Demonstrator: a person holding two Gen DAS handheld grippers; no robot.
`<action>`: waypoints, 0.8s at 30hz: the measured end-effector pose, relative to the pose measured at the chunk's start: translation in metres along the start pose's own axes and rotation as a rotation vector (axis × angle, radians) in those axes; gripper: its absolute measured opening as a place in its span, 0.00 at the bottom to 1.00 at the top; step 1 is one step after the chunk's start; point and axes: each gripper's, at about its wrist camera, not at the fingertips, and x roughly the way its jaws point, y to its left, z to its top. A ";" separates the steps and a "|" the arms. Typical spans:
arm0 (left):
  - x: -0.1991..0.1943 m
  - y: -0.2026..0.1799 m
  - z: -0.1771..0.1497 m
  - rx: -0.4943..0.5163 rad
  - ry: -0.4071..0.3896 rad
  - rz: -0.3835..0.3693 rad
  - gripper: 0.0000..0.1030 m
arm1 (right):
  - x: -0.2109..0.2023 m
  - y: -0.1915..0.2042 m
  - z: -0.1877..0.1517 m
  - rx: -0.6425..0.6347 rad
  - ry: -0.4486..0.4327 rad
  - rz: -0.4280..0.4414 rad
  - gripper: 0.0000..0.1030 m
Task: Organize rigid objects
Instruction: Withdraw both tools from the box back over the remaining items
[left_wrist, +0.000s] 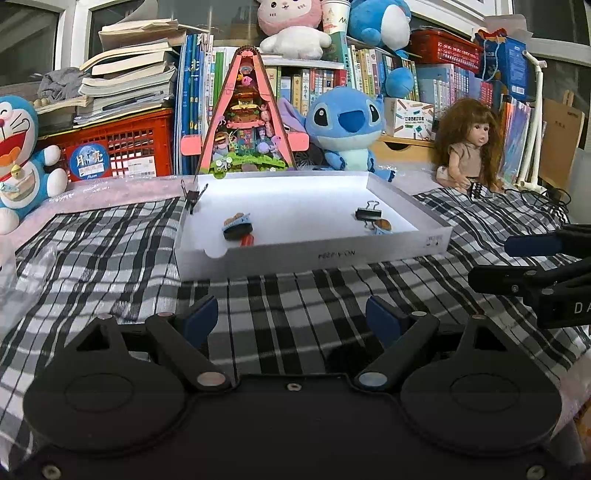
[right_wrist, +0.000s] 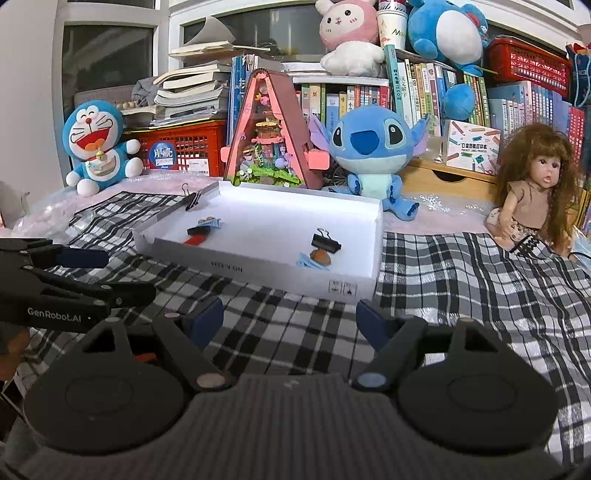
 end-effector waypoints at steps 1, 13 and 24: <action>-0.002 0.000 -0.003 -0.001 0.003 -0.002 0.84 | -0.001 0.000 -0.002 -0.004 0.000 -0.002 0.85; -0.016 0.000 -0.026 -0.002 0.015 -0.001 0.84 | -0.012 -0.001 -0.027 -0.018 0.025 -0.021 0.85; -0.017 -0.009 -0.035 0.055 0.018 -0.014 0.63 | -0.014 0.003 -0.044 -0.052 0.053 -0.035 0.85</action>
